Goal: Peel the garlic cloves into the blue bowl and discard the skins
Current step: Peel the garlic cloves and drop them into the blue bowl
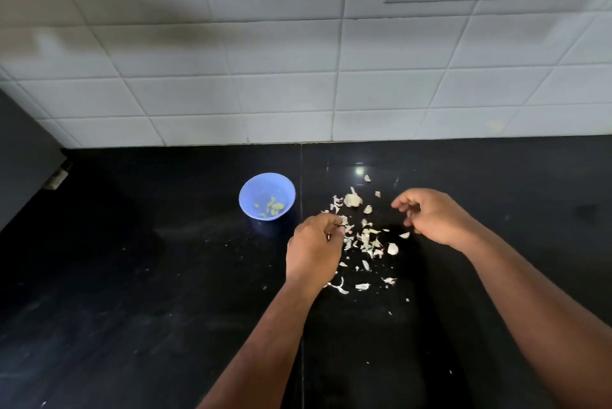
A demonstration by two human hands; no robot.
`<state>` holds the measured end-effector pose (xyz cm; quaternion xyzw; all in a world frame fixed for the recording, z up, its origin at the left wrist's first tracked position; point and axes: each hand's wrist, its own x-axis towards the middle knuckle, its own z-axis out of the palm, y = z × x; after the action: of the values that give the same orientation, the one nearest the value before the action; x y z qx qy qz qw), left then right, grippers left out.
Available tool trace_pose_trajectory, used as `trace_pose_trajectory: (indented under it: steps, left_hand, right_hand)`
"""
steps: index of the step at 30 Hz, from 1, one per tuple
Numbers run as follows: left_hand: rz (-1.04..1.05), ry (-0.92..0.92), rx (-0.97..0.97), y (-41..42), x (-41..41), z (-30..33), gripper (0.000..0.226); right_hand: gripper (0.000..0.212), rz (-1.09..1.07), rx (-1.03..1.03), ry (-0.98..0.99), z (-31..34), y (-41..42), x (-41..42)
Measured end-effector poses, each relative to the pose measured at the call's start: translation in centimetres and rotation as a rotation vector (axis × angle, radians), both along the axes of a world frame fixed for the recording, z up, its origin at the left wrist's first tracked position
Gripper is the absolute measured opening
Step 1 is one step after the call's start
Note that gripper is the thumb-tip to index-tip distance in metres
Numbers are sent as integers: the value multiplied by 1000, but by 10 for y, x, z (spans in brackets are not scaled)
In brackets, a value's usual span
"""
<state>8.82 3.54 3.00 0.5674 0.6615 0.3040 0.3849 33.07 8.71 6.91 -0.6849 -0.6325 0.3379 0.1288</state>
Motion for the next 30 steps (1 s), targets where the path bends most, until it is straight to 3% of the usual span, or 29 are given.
trace_pose_trajectory:
  steps: [4,6,9,14,16,20,22,26,30]
  left_hand:
    - [-37,54,24,-1,34,-8,17]
    - [-34,83,21,-3,50,-10,15]
    - [-26,107,13,-5,68,-11,16]
    - [44,56,-7,-6,88,-9,19]
    - [96,0,-16,-6,95,-8,18]
    - [148,-249,-54,-6,111,-9,15]
    - [145,-381,-84,-8,118,-5,11]
    - [177,-467,-72,-9,121,0,6]
    - [211,-632,-140,-6,113,5,9]
  right_hand:
    - [20,82,-54,-8,-7,-11,36]
    - [22,136,-72,-18,-17,-14,41]
    - [26,196,22,-91,-39,-18,38]
    - [4,249,136,-145,-54,-21,41]
    - [5,193,120,-24,-54,-21,45]
    - [6,-85,-104,624,-45,-23,41]
    - [8,-158,-176,842,-40,-25,38]
    - [9,-220,-251,1054,-34,-27,32]
    - [11,-219,-270,1145,-29,-26,23]
